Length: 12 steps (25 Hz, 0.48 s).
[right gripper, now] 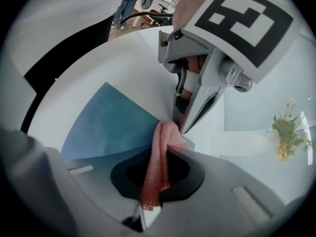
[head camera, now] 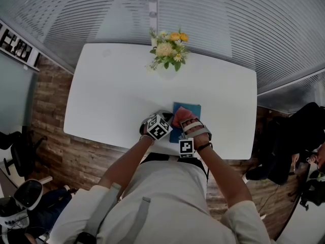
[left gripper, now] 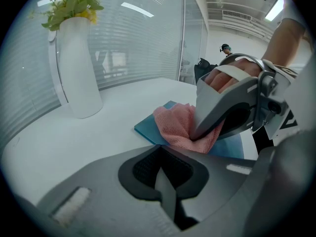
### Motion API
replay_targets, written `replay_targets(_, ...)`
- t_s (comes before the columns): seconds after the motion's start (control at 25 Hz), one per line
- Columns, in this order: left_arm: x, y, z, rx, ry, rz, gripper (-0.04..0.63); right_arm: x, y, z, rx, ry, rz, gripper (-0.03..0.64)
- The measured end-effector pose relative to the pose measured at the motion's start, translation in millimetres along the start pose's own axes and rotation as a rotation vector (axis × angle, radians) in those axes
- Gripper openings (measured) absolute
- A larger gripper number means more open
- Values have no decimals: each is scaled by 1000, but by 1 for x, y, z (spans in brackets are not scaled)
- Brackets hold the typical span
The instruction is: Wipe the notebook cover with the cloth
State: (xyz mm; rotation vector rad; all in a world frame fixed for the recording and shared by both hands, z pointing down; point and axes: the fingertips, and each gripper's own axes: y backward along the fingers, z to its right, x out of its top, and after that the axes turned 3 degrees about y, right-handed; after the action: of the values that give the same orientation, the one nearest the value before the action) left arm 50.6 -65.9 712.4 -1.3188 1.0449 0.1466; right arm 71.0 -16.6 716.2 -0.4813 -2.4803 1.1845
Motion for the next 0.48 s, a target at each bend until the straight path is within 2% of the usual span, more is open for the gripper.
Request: replay_targets(0.48, 1, 0, 1, -6, 5, -3, 0, 2, 4, -3, 1, 6, 8, 6)
